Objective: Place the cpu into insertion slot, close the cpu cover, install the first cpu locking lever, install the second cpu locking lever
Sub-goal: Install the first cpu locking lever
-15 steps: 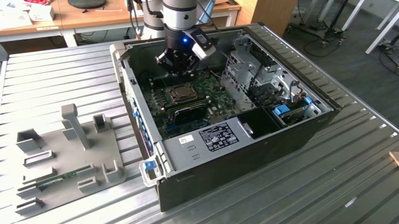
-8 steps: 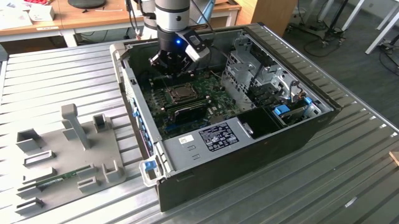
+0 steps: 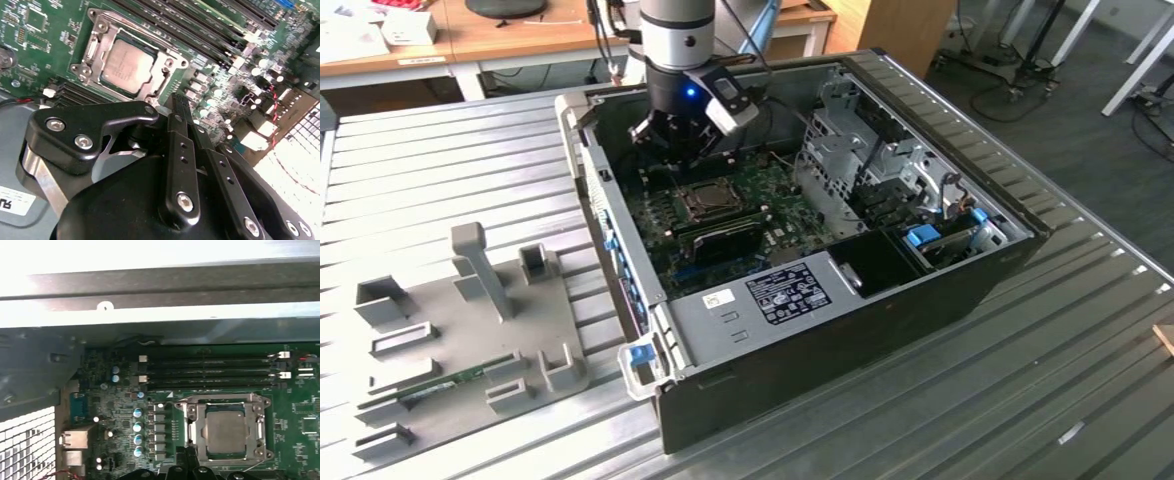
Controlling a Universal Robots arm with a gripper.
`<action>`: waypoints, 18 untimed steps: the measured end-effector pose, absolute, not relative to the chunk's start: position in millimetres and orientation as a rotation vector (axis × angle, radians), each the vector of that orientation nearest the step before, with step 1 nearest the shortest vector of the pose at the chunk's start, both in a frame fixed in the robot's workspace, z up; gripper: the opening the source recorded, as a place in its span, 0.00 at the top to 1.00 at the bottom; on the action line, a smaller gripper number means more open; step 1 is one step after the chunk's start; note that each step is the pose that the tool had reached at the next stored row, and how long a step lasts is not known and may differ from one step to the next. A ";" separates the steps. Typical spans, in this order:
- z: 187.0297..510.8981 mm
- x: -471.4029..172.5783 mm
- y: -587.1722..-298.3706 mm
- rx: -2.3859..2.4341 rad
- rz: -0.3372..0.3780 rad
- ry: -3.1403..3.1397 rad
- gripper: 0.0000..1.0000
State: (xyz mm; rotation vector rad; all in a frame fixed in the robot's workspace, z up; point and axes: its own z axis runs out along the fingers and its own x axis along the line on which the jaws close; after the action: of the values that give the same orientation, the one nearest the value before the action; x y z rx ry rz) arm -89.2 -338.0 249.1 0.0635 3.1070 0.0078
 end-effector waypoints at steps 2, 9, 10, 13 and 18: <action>248.8 -92.3 -338.0 0.063 0.004 3.107 0.89; 247.9 -102.9 -338.0 0.063 -0.008 3.107 0.89; 248.0 -104.0 -338.0 0.063 -0.008 3.107 0.89; 247.9 -105.6 -338.0 0.063 0.008 3.104 0.89; 247.9 -107.1 -338.2 0.065 0.118 3.098 0.89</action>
State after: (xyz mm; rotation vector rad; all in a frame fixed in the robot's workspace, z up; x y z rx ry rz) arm -107.1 -338.2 247.9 0.0652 3.0982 0.1183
